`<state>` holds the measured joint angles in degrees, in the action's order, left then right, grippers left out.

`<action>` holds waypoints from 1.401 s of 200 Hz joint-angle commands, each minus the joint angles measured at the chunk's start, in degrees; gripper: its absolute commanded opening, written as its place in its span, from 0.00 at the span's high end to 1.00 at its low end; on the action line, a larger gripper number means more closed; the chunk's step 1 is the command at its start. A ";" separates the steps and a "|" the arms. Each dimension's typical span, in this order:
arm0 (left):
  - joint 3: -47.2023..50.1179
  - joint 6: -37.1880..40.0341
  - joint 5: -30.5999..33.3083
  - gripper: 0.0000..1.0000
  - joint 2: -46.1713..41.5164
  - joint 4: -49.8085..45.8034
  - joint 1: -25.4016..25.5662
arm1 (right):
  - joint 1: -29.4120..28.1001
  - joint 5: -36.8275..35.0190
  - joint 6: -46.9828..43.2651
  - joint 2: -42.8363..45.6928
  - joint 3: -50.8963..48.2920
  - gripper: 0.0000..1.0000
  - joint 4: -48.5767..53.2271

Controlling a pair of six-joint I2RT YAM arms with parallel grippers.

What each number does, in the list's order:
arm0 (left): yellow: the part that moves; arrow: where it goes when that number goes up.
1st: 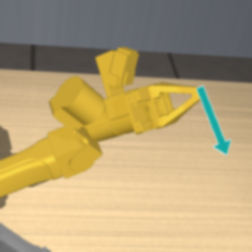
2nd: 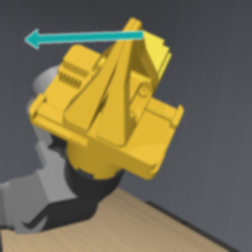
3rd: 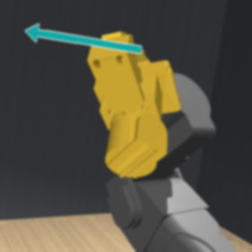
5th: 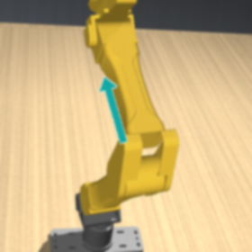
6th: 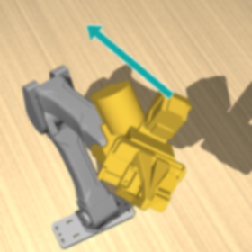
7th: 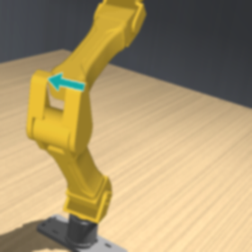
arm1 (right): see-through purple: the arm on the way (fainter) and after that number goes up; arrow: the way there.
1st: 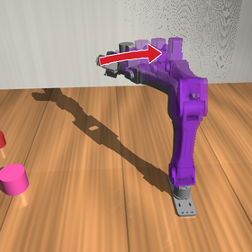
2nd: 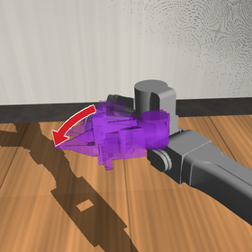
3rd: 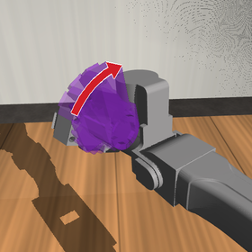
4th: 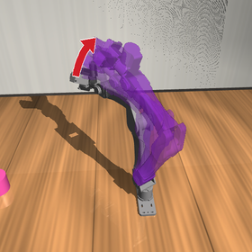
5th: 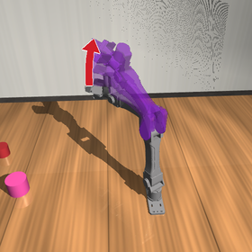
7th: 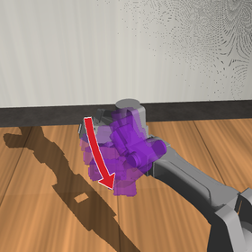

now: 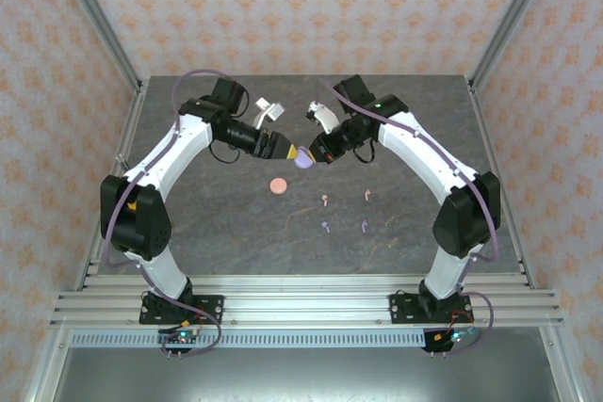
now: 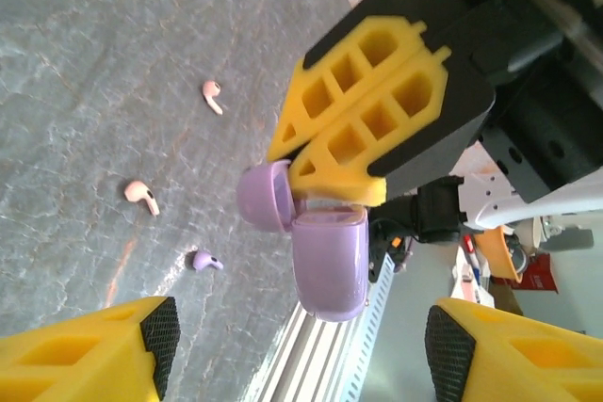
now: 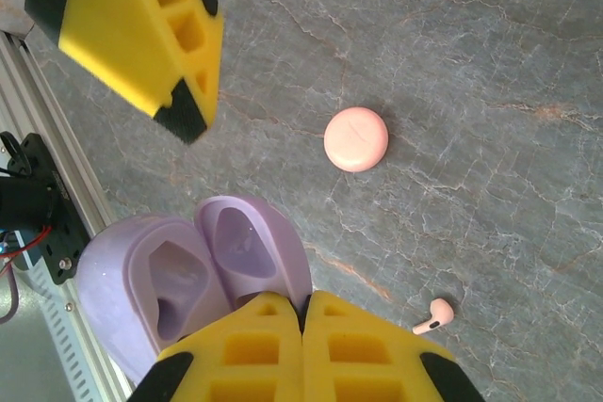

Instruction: Insert wireless bluetooth earbuds into charging case

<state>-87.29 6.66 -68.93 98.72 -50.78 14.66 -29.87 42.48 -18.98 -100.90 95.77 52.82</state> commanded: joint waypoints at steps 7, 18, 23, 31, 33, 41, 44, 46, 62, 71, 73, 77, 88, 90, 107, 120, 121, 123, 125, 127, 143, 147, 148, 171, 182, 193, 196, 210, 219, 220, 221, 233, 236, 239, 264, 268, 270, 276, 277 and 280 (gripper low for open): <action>-1.61 3.65 -3.28 0.31 0.41 -4.51 1.40 | -0.19 -0.50 -1.41 1.54 1.71 1.00 1.06; -1.91 4.04 -3.54 0.32 0.90 -5.08 1.94 | -0.28 -0.35 -1.33 1.66 1.79 1.00 0.93; -2.16 4.22 -3.65 0.33 1.16 -5.34 2.24 | -0.28 -0.32 -1.24 1.67 1.80 1.00 0.84; -2.44 4.54 -3.67 0.33 1.64 -5.76 2.68 | -0.28 -0.13 -1.19 1.73 1.88 1.00 0.75; -2.51 4.62 -3.67 0.34 1.69 -5.91 2.80 | -0.28 -0.12 -1.16 1.75 1.88 1.00 0.72; -2.79 4.83 -3.65 0.35 2.08 -6.24 3.22 | -0.34 0.13 -0.99 1.76 1.88 1.00 0.54; -2.88 4.86 -3.66 0.35 2.23 -6.28 3.33 | -0.39 0.15 -1.02 1.74 1.91 1.00 0.53; -2.93 4.86 -3.71 0.35 2.39 -6.37 3.40 | -0.44 0.15 -1.00 1.76 1.89 1.00 0.49; -3.31 4.95 -3.85 0.37 3.04 -6.52 3.80 | -0.78 0.05 -0.97 1.76 2.04 1.00 0.44; -3.49 4.95 -4.10 0.37 3.44 -6.60 3.93 | -1.07 -0.04 -0.97 1.75 2.15 1.00 0.51; -3.57 4.97 -4.17 0.37 3.49 -6.61 3.97 | -1.13 -0.08 -0.97 1.74 2.21 1.00 0.53; -3.66 4.95 -4.20 0.38 3.65 -6.60 3.98 | -1.30 -0.12 -0.97 1.76 2.29 1.00 0.53; -4.26 5.15 -4.28 0.38 4.14 -6.97 4.15 | -1.59 -0.20 -1.12 1.80 2.40 1.00 0.62; -4.42 5.28 -4.33 0.38 4.23 -7.07 4.15 | -1.66 -0.18 -1.16 1.77 2.45 1.00 0.62; -5.46 6.14 -4.80 0.40 4.93 -8.29 4.24 | -2.21 -0.65 -1.53 1.63 2.75 1.00 1.05; -6.17 6.78 -5.00 0.42 5.41 -9.24 4.24 | -2.39 -1.05 -1.67 1.59 2.85 1.00 1.32; -6.20 6.83 -5.04 0.43 5.46 -9.29 4.24 | -2.39 -1.11 -1.67 1.59 2.85 1.00 1.37; -6.22 6.93 -5.13 0.43 5.55 -9.45 4.24 | -2.39 -1.13 -1.67 1.59 2.89 1.00 1.40; -6.34 7.00 -5.16 0.44 5.59 -9.60 4.24 | -2.39 -1.16 -1.72 1.59 2.92 1.00 1.45; -6.43 7.15 -5.16 0.44 5.65 -9.73 4.24 | -2.39 -1.19 -1.79 1.59 2.93 1.00 1.49; -6.92 8.28 -5.82 0.48 6.29 -10.88 4.24 | -2.40 -1.44 -1.85 1.63 2.94 1.00 1.59; -6.97 8.50 -6.01 0.49 6.39 -11.13 4.24 | -2.39 -1.52 -1.87 1.67 2.94 1.00 1.67; -7.04 8.52 -6.07 0.49 6.44 -11.20 4.24 | -2.39 -1.52 -1.86 1.67 2.94 1.00 1.67; -7.48 10.07 -6.78 0.53 7.06 -12.87 4.21 | -2.37 -1.96 -2.05 1.58 2.94 1.00 1.76; -7.72 11.01 -7.09 0.54 7.34 -13.74 4.24 | -2.40 -2.05 -2.03 1.59 2.94 1.00 1.74; -7.97 11.81 -7.44 0.55 7.62 -14.65 4.24 | -2.41 -2.07 -2.13 1.59 2.87 1.00 1.76; -7.99 11.99 -7.45 0.55 7.75 -14.94 4.25 | -2.40 -2.10 -2.16 1.59 2.85 1.00 1.76; -8.10 12.49 -7.58 0.56 8.15 -15.46 4.26 | -2.39 -2.14 -2.11 1.59 2.85 1.00 1.68; -8.08 12.51 -7.72 0.57 8.32 -15.49 4.23 | -2.41 -2.14 -2.03 1.54 2.85 1.00 1.59; -8.08 12.55 -7.72 0.58 8.33 -15.49 4.19 | -2.40 -2.14 -2.03 1.56 2.85 1.00 1.59; -8.08 12.57 -7.72 0.58 8.33 -15.53 4.26 | -2.39 -2.14 -2.02 1.58 2.85 1.00 1.59; -8.08 12.61 -7.80 0.59 8.50 -15.48 4.32 | -2.43 -2.18 -1.94 1.59 2.85 1.00 1.50; -8.08 12.69 -7.83 0.59 8.51 -15.48 4.33 | -2.48 -2.22 -1.98 1.59 2.85 1.00 1.50; -8.08 12.63 -7.76 0.60 8.53 -15.42 4.33 | -2.40 -2.22 -1.94 1.59 2.85 1.00 1.54; -8.08 11.94 -7.71 0.62 8.51 -14.43 4.28 | -2.44 -2.06 -1.85 1.54 2.89 1.00 1.41; -8.08 11.77 -7.71 0.63 8.51 -14.20 4.33 | -2.47 -2.07 -1.77 1.51 2.85 1.00 1.41; -8.08 11.75 -7.65 0.63 8.51 -14.13 4.28 | -2.41 -2.05 -1.78 1.48 2.85 1.00 1.35; -8.08 11.48 -7.56 0.64 8.40 -13.81 4.33 | -2.43 -2.07 -1.76 1.50 2.85 1.00 1.32; -8.08 11.42 -7.55 0.65 8.41 -13.77 4.29 | -2.45 -2.06 -1.76 1.50 2.85 1.00 1.32; -8.08 11.30 -7.43 0.65 8.42 -13.61 4.31 | -2.43 -2.13 -1.76 1.50 2.85 1.00 1.32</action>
<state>-93.95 18.00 -74.81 107.04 -63.86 18.76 -31.86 40.88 -19.79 -100.88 96.77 53.19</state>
